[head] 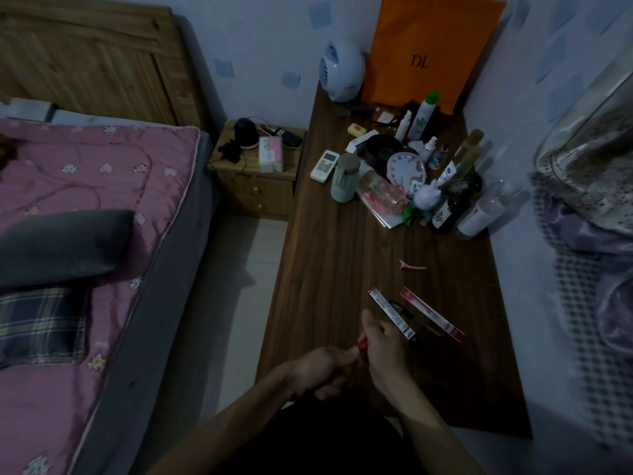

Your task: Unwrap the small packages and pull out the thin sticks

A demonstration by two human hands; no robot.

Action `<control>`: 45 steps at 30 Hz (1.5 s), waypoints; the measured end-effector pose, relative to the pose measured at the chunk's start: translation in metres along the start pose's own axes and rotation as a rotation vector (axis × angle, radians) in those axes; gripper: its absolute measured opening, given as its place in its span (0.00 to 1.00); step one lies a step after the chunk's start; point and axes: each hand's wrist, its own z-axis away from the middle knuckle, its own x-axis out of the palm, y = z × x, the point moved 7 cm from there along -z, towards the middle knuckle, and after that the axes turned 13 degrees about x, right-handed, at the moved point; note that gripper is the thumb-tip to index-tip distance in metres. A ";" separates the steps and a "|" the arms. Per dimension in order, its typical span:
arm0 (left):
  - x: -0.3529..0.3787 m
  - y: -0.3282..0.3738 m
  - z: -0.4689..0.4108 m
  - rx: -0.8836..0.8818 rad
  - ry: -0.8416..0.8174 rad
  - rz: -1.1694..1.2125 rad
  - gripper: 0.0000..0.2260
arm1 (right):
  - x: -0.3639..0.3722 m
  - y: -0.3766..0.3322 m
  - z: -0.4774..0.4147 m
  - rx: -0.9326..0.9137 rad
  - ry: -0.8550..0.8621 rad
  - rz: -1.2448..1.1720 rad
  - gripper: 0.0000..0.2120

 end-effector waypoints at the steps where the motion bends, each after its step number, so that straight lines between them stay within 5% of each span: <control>1: 0.002 -0.001 0.000 -0.027 -0.001 0.055 0.22 | 0.001 -0.002 -0.001 -0.011 -0.003 0.004 0.20; 11: 0.010 -0.003 0.001 -0.102 -0.078 0.211 0.22 | 0.003 -0.011 0.000 -0.064 -0.077 -0.046 0.22; 15: -0.012 0.004 0.003 0.068 0.119 -0.256 0.20 | 0.011 0.006 0.001 0.068 -0.145 -0.061 0.18; 20: -0.020 0.020 -0.002 0.286 0.283 -0.892 0.17 | 0.021 0.010 0.012 0.010 -0.175 0.053 0.18; 22: -0.018 0.019 -0.001 0.324 0.283 -0.972 0.16 | 0.023 0.006 0.016 -0.032 -0.202 0.076 0.13; 32: 0.006 0.009 0.003 0.157 0.108 -0.056 0.19 | 0.009 -0.012 0.022 -0.239 -0.294 0.198 0.17; 37: 0.016 0.007 0.003 0.036 -0.014 0.247 0.18 | 0.000 -0.030 0.033 -0.359 -0.191 0.279 0.17; 39: 0.009 -0.004 0.012 0.006 -0.025 0.343 0.17 | -0.040 -0.043 0.022 -0.294 -0.027 0.145 0.16; 42: -0.022 -0.027 0.029 0.025 0.166 0.313 0.17 | -0.115 -0.068 0.007 -0.234 0.111 -0.053 0.14; 45: -0.036 -0.030 0.031 0.072 0.305 0.151 0.17 | -0.117 -0.063 -0.008 -0.206 0.089 0.149 0.11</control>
